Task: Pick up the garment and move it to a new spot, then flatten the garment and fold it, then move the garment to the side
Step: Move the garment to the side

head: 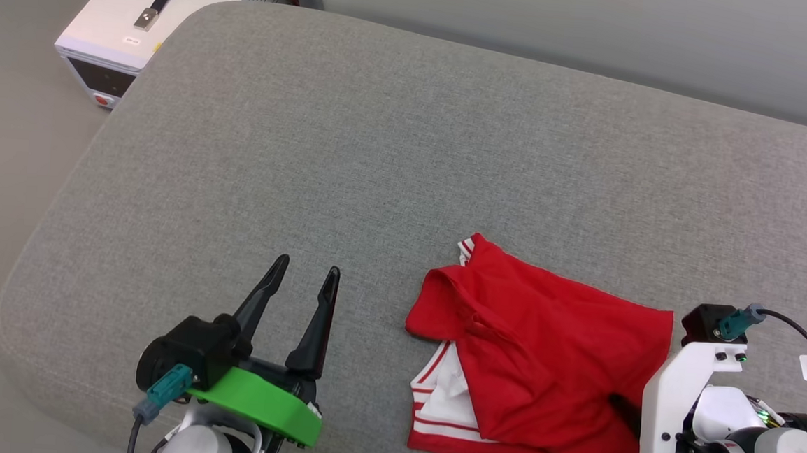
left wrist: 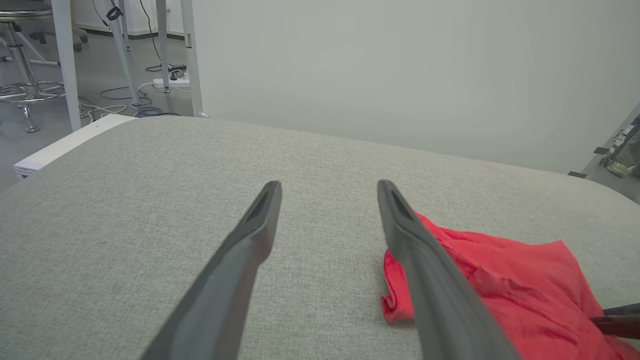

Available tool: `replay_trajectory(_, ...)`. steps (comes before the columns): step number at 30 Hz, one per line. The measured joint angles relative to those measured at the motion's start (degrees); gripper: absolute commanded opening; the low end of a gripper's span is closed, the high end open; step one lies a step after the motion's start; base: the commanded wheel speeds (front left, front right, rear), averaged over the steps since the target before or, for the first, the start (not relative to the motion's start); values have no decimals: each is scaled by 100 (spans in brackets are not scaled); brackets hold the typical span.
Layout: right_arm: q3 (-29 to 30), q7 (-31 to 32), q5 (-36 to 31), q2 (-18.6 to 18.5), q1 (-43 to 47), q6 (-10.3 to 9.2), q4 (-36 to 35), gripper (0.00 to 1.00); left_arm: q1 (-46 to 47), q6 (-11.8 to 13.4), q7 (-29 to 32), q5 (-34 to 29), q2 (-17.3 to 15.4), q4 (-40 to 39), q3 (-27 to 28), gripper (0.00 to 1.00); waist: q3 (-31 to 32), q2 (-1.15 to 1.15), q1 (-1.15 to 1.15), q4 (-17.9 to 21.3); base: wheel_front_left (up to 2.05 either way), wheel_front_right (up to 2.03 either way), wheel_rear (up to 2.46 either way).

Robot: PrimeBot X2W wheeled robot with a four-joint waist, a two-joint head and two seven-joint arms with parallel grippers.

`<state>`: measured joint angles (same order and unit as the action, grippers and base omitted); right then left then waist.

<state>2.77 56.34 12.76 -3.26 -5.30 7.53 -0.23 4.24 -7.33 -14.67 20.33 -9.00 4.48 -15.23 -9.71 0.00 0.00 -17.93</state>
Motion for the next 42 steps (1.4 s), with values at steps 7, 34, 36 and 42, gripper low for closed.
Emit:
replay_trajectory(7, -316, -174, -19, -42, -71, -1, 423, 23, 58, 0, 0, 9, 2, -2, -7, 100, -85, 0, 0, -54, 0, 0, 0)
replay_trajectory(34, -2138, -1400, -413, -3595, -1071, 7, -401, 0, 428, 0, 1, 38, -241, -287, -511, 100, -283, 0, 0, 1537, 0, 0, 0)
replay_trajectory(36, -2212, -1582, -398, -3913, -1228, 5, -308, 0, 543, 0, 0, 31, -305, -348, -609, 100, -388, 0, 0, 1734, 0, 0, 0)
replay_trajectory(42, -2262, -2315, -421, -4571, -1725, 5, 307, 0, 861, 0, 0, -15, -559, -561, -847, 100, -838, 0, 0, 2160, 0, 0, 0)
